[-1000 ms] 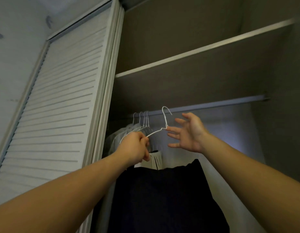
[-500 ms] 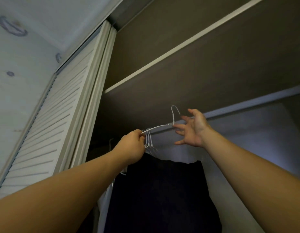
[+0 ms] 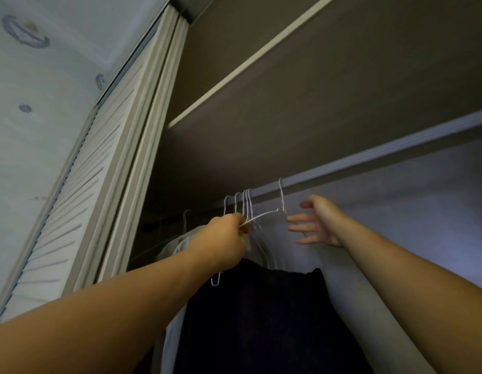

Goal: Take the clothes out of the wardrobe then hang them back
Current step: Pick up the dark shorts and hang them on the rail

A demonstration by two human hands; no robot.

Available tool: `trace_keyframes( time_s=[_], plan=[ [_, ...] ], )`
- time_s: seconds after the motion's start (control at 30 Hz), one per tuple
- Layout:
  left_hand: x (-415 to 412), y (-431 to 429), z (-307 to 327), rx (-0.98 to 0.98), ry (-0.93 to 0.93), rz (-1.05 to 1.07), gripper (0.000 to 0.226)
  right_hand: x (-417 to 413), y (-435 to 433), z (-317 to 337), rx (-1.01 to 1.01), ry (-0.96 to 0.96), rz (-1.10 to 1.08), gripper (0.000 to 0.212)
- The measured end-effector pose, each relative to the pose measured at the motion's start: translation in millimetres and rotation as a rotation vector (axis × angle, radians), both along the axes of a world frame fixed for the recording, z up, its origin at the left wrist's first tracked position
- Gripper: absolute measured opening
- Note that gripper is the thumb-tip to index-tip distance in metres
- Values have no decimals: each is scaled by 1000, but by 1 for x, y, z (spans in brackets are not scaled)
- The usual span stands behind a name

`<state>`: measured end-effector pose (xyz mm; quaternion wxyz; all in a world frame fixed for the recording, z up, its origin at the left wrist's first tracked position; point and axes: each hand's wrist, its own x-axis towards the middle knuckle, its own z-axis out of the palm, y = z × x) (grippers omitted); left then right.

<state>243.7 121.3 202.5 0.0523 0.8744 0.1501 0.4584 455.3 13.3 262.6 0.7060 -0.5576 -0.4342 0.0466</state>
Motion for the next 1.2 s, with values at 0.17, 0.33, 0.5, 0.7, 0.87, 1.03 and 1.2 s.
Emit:
trace_keyframes(
  time_s=[0.17, 0.33, 0.5, 0.7, 0.87, 1.03, 1.2],
  plan=[
    [-2, 3, 2, 244, 60, 93, 34, 11, 17, 0, 14, -403, -509, 51],
    [-7, 12, 2, 449, 92, 229, 52, -1, 64, -19, -109, -429, -318, 58],
    [-10, 35, 5, 475, 106, 216, 53, 1, 104, -24, -99, -401, -307, 67],
    [-15, 45, 8, 440, 308, 336, 68, 3, 141, -23, -103, -425, -250, 51],
    [-18, 63, -2, 357, 394, 355, 80, 9, 159, -24, -241, -496, -303, 77],
    [-22, 72, -9, 326, 413, 309, 82, 11, 161, -20, -313, -497, -305, 77],
    [-45, 69, -18, 490, 399, 379, 70, -2, 143, -19, -159, -457, -266, 41]
  ],
)
